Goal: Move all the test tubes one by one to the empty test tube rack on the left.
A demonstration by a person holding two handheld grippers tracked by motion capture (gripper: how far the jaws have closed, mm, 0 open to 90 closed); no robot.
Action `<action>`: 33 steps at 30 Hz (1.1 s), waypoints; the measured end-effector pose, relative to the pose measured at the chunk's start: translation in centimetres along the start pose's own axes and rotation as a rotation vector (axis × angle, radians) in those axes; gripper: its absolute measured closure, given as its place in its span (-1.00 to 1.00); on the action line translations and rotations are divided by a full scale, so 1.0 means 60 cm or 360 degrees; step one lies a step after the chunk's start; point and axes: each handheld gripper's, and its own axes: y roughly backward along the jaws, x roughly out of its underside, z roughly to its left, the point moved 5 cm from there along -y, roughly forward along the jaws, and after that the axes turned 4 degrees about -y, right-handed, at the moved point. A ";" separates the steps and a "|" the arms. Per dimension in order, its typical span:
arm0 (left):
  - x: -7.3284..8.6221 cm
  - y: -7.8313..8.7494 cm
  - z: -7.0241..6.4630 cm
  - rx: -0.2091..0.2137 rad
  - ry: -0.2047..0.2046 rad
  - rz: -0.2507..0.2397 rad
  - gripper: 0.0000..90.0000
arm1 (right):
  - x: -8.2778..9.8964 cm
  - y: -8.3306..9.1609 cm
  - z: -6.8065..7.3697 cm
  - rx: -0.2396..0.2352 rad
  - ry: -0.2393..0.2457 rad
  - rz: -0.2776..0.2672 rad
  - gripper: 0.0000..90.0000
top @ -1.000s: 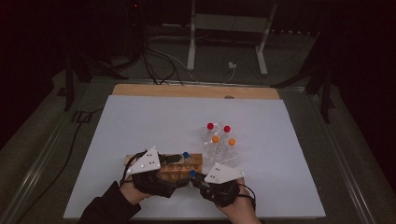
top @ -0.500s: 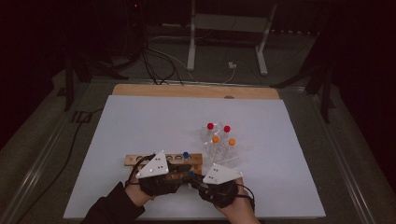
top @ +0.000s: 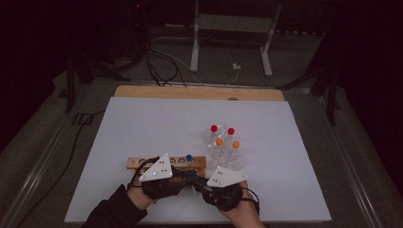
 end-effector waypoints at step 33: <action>-0.028 0.070 0.079 -0.0494 0.0061 -0.0177 0.73 | -0.025 0.057 -0.061 0.0249 -0.0212 -0.0259 -1.00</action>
